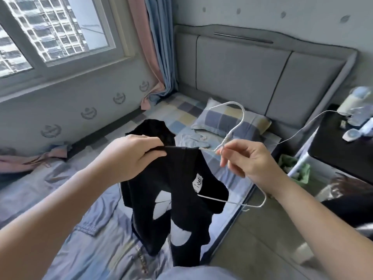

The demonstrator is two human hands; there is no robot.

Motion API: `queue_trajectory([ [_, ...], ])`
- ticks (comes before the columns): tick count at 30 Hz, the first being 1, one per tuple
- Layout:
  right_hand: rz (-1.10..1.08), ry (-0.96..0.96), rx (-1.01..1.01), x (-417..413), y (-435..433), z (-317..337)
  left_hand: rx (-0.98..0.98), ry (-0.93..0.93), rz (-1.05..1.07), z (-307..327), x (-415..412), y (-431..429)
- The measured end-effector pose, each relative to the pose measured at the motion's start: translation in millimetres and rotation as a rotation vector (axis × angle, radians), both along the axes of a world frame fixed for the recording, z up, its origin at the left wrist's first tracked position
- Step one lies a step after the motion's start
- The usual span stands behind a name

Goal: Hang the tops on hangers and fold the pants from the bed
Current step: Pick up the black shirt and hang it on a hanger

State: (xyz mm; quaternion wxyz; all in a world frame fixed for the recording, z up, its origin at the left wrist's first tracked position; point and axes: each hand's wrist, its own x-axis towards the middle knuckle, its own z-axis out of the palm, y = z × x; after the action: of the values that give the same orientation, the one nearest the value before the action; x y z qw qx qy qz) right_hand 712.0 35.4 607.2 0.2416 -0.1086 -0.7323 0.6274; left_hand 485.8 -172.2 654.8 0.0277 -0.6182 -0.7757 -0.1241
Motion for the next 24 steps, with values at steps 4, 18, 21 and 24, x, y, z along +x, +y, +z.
queue_trajectory([
  [4, -0.103, -0.058, -0.011, 4, 3, -25, 0.000, -0.109, 0.017, -20, 12, 5],
  [18, -0.104, -0.250, 0.075, -14, -42, -58, 0.018, -0.383, 0.145, -83, 52, 11],
  [21, -0.280, -0.195, 0.265, -8, -48, -71, 0.098, -0.464, 0.239, -90, 51, 5],
  [24, -0.450, -0.107, 0.418, -1, -58, -93, 0.167, -0.551, 0.329, -93, 50, 1],
])
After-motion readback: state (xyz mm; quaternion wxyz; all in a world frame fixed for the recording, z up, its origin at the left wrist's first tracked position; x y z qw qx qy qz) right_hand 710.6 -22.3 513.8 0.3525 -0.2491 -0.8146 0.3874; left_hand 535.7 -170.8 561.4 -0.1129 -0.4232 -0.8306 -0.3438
